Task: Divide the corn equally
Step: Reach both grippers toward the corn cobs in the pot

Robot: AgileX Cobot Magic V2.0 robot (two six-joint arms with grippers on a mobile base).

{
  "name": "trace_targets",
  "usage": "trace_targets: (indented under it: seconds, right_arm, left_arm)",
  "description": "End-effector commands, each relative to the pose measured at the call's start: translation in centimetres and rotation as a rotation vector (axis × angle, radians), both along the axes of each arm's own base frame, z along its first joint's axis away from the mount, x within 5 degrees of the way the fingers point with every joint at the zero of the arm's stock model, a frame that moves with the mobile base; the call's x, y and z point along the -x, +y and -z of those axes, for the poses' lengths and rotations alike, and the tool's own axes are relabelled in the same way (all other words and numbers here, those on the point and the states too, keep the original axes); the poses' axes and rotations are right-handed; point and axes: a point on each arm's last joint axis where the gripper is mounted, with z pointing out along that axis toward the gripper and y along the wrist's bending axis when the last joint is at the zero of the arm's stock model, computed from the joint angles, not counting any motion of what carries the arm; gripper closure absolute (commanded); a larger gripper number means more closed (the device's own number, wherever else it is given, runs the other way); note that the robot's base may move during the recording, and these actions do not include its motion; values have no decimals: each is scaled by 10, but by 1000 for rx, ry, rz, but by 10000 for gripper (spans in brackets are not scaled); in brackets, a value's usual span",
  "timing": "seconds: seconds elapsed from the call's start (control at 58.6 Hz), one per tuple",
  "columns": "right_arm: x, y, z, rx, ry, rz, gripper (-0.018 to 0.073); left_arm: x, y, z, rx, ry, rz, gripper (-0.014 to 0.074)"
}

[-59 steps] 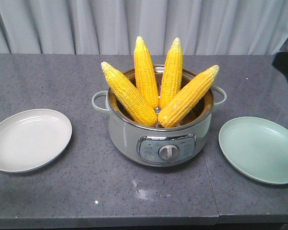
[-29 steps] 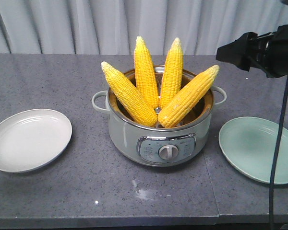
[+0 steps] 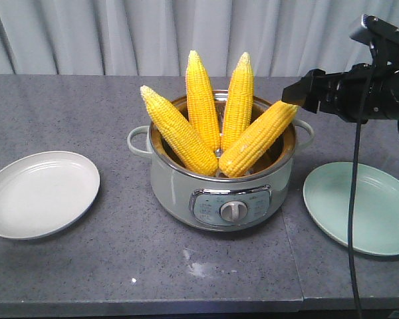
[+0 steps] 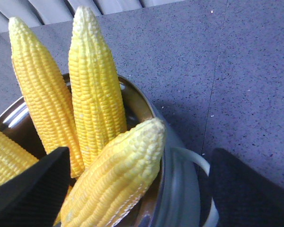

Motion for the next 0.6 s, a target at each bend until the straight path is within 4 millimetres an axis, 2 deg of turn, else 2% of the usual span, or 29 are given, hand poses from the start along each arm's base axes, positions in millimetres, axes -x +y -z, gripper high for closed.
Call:
trace_targets:
  seconds: [0.0, 0.427, 0.58]
  right_arm:
    - [-3, -3, -20, -44, -88, 35, -27]
    - [-24, 3, 0, -122, -109, 7, -21]
    - [-25, 4, 0, -124, -123, -15, 19]
  left_arm:
    - [0, 1, -16, 25, -81, -17, 156]
    - [0, 0, -14, 24, -64, -9, 156]
    - [0, 0, -14, 24, -64, -9, 156]
